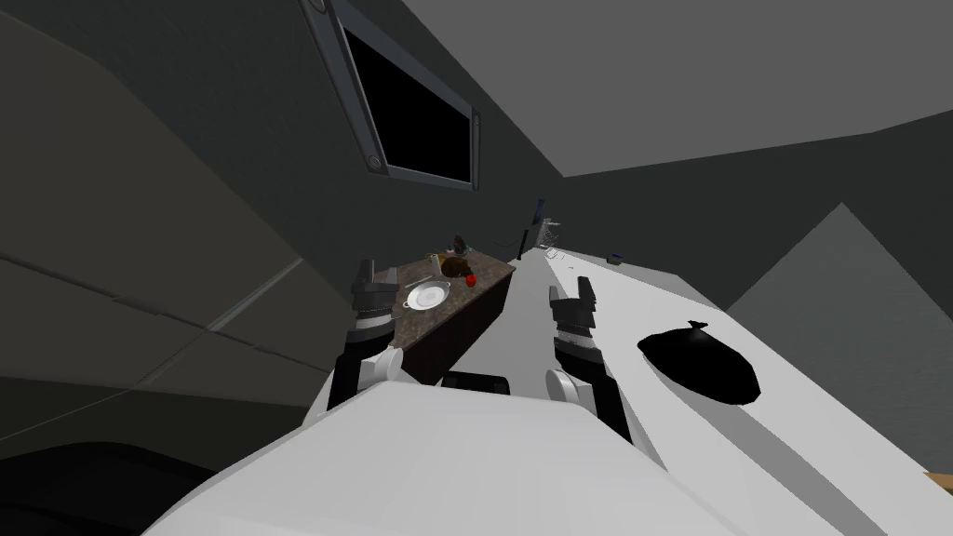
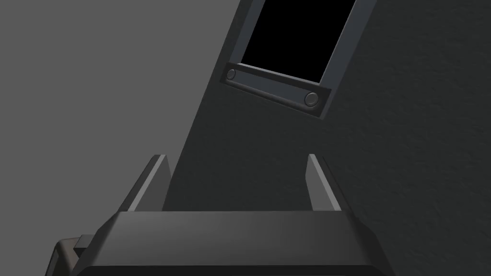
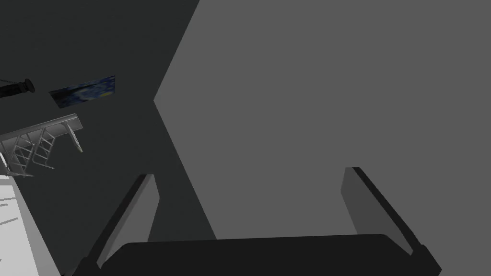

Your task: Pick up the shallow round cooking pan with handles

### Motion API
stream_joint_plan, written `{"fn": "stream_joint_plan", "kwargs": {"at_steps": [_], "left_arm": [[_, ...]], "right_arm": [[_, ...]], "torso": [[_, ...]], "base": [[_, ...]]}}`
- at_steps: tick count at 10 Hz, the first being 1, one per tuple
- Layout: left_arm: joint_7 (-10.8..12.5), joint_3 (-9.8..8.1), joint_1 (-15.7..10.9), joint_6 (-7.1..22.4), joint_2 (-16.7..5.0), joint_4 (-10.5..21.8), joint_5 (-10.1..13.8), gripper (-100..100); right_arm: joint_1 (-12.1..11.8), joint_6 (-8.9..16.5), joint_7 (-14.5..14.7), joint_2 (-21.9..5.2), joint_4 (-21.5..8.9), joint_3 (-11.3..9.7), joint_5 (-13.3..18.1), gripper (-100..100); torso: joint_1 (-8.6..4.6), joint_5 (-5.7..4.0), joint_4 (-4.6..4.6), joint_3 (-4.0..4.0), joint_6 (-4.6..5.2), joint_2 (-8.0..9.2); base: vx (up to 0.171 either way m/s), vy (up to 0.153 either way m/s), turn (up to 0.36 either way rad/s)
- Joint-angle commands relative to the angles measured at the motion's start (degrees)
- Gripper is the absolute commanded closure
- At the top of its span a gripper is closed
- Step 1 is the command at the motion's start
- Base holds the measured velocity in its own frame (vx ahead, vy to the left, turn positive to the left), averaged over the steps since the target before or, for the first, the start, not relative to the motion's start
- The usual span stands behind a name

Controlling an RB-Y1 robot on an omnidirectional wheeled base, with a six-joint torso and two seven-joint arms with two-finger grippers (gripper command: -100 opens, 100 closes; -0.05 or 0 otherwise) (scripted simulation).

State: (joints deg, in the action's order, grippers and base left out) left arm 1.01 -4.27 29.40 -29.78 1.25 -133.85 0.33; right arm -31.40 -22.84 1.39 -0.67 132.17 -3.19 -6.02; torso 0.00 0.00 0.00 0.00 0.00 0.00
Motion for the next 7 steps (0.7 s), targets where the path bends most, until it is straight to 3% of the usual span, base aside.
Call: {"fn": "stream_joint_plan", "kwargs": {"at_steps": [1, 5, 7], "left_arm": [[0.2, 0.08, -0.3, 0.9, -2.6, 0.0, 0.1, -100], [0.9, 0.61, -2.2, 5.7, -8.7, -0.2, 0.4, -100], [1.1, 0.82, -2.8, 7.5, -9.8, -0.3, 0.5, -100]], "right_arm": [[0.0, 0.0, 0.0, 0.0, 0.0, 0.0, 0.0, 0], [0.0, 0.0, 0.0, 0.0, 0.0, 0.0, 0.0, 0], [0.0, 0.0, 0.0, 0.0, 0.0, 0.0, 0.0, 0]], "torso": [[0.00, 0.00, 0.00, 0.00, 0.00, 0.00], [-0.03, -0.01, 0.00, 0.01, 0.01, 0.02], [-0.05, -0.01, 0.01, 0.02, 0.01, 0.03]], "base": [[-0.002, -0.004, -0.012], [-0.006, -0.011, -0.029], [-0.011, -0.013, -0.027]]}}
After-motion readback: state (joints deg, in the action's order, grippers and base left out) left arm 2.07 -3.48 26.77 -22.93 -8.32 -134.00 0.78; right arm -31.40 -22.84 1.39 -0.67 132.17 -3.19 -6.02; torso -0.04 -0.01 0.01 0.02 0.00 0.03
